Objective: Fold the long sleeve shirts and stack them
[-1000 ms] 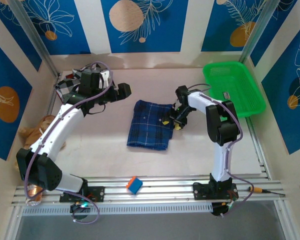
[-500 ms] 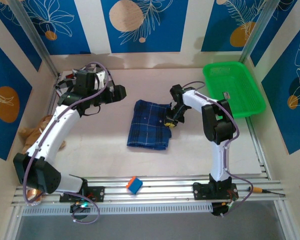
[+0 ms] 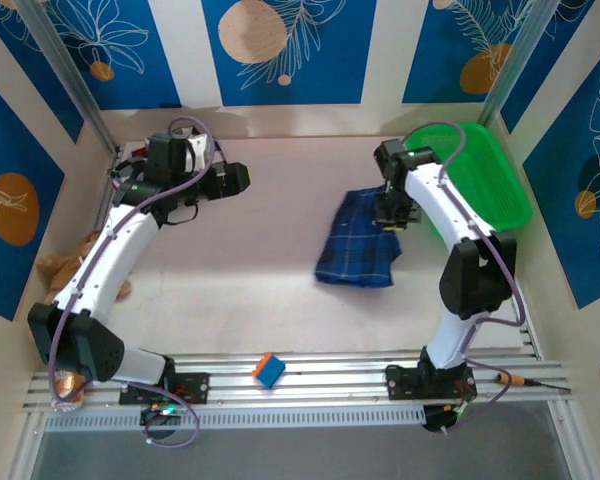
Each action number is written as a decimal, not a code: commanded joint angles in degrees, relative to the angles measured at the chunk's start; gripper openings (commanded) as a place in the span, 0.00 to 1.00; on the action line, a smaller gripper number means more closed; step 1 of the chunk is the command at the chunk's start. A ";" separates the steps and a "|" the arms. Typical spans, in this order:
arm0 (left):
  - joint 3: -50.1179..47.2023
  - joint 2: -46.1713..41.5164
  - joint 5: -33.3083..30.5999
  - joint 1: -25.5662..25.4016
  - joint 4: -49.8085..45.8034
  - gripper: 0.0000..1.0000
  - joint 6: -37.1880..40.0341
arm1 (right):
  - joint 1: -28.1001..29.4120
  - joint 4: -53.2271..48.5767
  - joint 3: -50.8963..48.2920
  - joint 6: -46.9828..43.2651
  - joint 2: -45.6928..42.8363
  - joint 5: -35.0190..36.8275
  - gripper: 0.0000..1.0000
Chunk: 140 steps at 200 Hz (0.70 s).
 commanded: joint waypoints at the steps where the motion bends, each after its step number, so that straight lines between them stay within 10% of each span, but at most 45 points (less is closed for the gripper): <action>1: 3.22 2.35 2.84 0.78 1.67 1.00 1.92 | 0.07 -9.75 5.75 -5.54 -2.57 18.53 0.00; 61: 6.39 5.21 5.33 0.78 1.21 1.00 2.81 | 13.12 -17.57 11.46 -3.87 8.16 34.19 0.00; 140: -1.99 0.09 4.80 0.78 0.50 1.00 1.72 | 30.53 -11.56 23.97 3.02 31.29 2.94 0.00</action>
